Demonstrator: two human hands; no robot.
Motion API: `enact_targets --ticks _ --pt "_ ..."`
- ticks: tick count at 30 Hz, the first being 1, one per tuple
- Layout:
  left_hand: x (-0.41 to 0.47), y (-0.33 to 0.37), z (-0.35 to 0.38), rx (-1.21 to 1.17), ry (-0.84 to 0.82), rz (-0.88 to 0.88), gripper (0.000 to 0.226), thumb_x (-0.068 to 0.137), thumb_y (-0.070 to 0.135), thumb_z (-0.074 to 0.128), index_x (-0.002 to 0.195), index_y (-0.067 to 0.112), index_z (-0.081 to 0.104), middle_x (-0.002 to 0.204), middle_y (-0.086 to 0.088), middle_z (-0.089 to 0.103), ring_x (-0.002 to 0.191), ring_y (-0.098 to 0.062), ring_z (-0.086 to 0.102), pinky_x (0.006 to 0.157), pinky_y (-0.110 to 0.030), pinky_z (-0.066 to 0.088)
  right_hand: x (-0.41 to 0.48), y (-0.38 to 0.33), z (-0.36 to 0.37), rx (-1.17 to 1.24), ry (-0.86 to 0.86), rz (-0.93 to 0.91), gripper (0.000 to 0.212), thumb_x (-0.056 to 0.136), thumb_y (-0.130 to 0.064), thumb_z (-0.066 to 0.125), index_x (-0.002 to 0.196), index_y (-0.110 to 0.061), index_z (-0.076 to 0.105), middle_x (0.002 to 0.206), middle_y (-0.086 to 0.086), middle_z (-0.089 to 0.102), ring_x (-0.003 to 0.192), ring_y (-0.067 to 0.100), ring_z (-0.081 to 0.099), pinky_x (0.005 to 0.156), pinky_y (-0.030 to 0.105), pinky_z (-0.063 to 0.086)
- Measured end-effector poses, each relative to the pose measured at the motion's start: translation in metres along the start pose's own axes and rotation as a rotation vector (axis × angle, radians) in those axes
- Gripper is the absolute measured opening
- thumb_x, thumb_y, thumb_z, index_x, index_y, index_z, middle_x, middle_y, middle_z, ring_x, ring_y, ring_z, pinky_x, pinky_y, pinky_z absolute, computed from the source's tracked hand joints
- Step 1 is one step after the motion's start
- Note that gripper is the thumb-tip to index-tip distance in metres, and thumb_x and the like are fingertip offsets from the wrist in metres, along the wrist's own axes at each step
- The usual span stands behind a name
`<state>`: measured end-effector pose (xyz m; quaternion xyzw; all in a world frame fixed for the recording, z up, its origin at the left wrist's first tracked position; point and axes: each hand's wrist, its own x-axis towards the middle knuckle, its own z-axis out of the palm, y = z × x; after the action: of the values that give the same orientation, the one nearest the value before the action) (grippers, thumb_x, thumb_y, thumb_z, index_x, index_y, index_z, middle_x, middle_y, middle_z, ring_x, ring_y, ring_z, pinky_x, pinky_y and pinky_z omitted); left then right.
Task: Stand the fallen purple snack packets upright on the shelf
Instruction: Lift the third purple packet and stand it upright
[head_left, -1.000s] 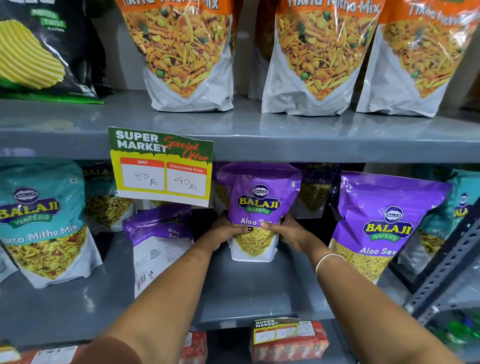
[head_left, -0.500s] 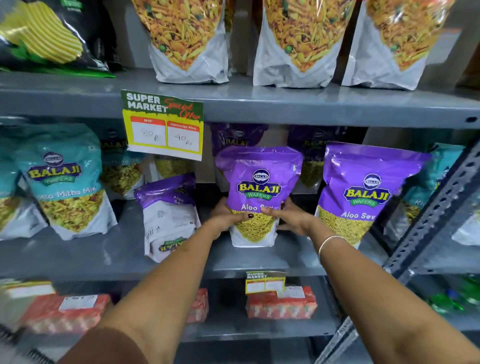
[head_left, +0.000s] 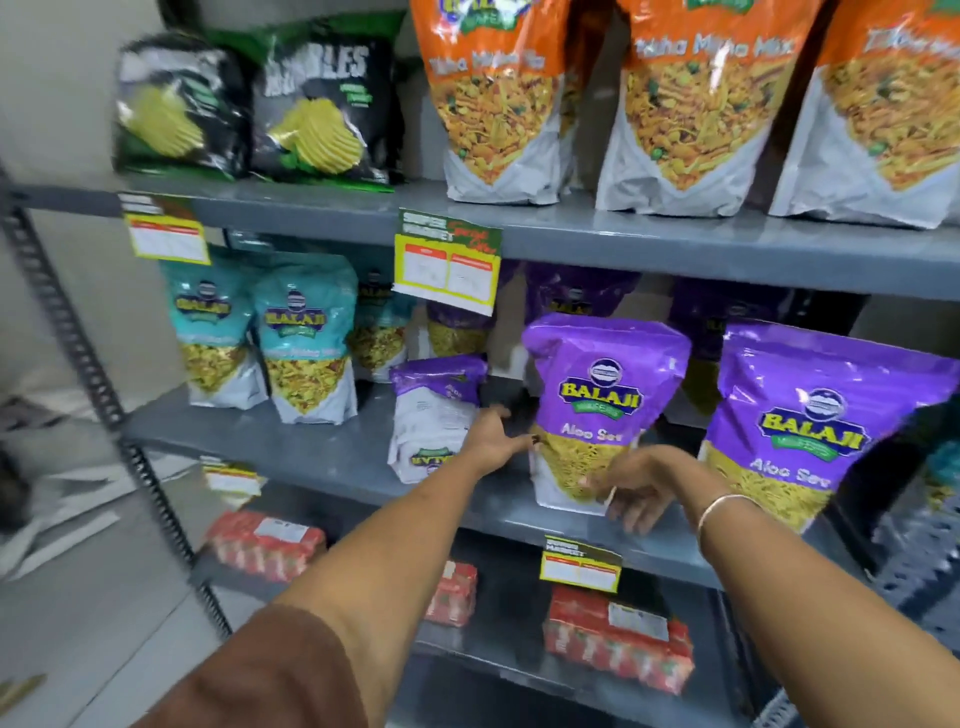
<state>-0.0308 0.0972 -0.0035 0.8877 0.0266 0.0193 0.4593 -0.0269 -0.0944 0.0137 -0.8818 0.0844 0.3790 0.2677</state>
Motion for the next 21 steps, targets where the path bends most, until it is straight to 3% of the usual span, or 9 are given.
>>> enact_targets --ticks 3,5,7,9,11,13,16,18,21 --pt "-0.002 -0.013 -0.032 0.013 0.106 -0.021 0.014 0.083 0.013 0.065 0.091 0.002 0.062 0.102 -0.023 0.061 0.096 -0.027 0.061 0.076 -0.029 0.043 -0.001 -0.028 0.017 -0.049 -0.032 -0.112 0.033 0.092 -0.044 0.045 0.086 -0.013 0.051 0.079 0.002 0.056 0.064 0.018 0.057 0.066 0.034 0.051" --pt "0.003 -0.023 -0.049 0.028 0.148 -0.049 0.014 0.085 0.010 0.061 0.073 0.002 0.062 0.098 -0.022 0.063 0.098 -0.029 0.062 0.072 -0.027 0.039 0.002 -0.045 0.027 -0.008 0.005 -0.187 0.037 0.091 -0.043 0.047 0.101 -0.008 0.053 0.088 0.004 0.059 0.070 0.019 0.056 0.068 0.033 0.049" --pt "0.010 -0.037 -0.068 0.046 0.184 -0.085 0.027 0.086 0.017 0.061 0.101 -0.005 0.065 0.118 -0.024 0.062 0.111 -0.033 0.058 0.086 -0.029 0.043 0.012 -0.068 0.035 0.038 0.074 -0.245 0.054 0.089 -0.045 0.050 0.120 -0.001 0.049 0.115 0.015 0.062 0.085 0.026 0.061 0.074 0.035 0.050" --pt "0.020 -0.051 -0.083 0.072 0.189 -0.143 0.040 0.087 0.024 0.060 0.115 -0.004 0.059 0.126 -0.023 0.058 0.116 -0.034 0.056 0.093 -0.033 0.043 0.020 -0.090 0.041 0.112 0.126 -0.307 0.059 0.090 -0.043 0.050 0.129 0.002 0.045 0.133 0.023 0.052 0.088 0.029 0.059 0.067 0.033 0.048" --pt "0.035 -0.071 -0.093 0.090 0.153 -0.208 0.044 0.087 0.028 0.059 0.119 -0.002 0.055 0.127 -0.022 0.058 0.118 -0.034 0.055 0.095 -0.035 0.044 0.035 -0.110 0.046 0.226 0.183 -0.323 0.058 0.091 -0.042 0.048 0.132 0.000 0.043 0.131 0.020 0.050 0.093 0.028 0.051 0.061 0.028 0.043" --pt "0.054 -0.093 -0.102 0.050 0.114 -0.247 0.048 0.085 0.033 0.059 0.123 0.003 0.053 0.126 -0.020 0.061 0.115 -0.035 0.058 0.097 -0.038 0.048 0.050 -0.128 0.050 0.354 0.227 -0.310 0.060 0.091 -0.043 0.047 0.134 -0.001 0.041 0.122 0.018 0.049 0.100 0.029 0.049 0.073 0.033 0.045" --pt "0.065 -0.110 -0.117 -0.084 0.025 -0.293 0.056 0.088 0.034 0.056 0.134 0.003 0.045 0.138 -0.020 0.051 0.124 -0.033 0.052 0.103 -0.039 0.044 0.066 -0.150 0.060 0.468 0.306 -0.289 0.058 0.092 -0.039 0.048 0.134 0.001 0.040 0.130 0.021 0.049 0.116 0.035 0.051 0.094 0.043 0.045" --pt "0.073 -0.119 -0.125 -0.291 -0.135 -0.439 0.060 0.091 0.035 0.054 0.139 0.002 0.037 0.146 -0.017 0.041 0.129 -0.032 0.045 0.106 -0.041 0.036 0.078 -0.163 0.069 0.549 0.307 -0.278 0.053 0.093 -0.034 0.048 0.130 0.004 0.046 0.111 0.019 0.061 0.093 0.029 0.058 0.083 0.043 0.050" --pt "0.093 -0.137 -0.128 -0.462 -0.416 -0.525 0.042 0.089 0.040 0.054 0.116 0.008 0.055 0.113 -0.013 0.058 0.086 -0.024 0.055 0.109 -0.045 0.036 0.100 -0.176 0.079 0.725 0.246 -0.248 0.039 0.092 -0.030 0.052 0.113 0.002 0.058 0.066 0.006 0.067 0.055 0.019 0.063 0.053 0.027 0.051"
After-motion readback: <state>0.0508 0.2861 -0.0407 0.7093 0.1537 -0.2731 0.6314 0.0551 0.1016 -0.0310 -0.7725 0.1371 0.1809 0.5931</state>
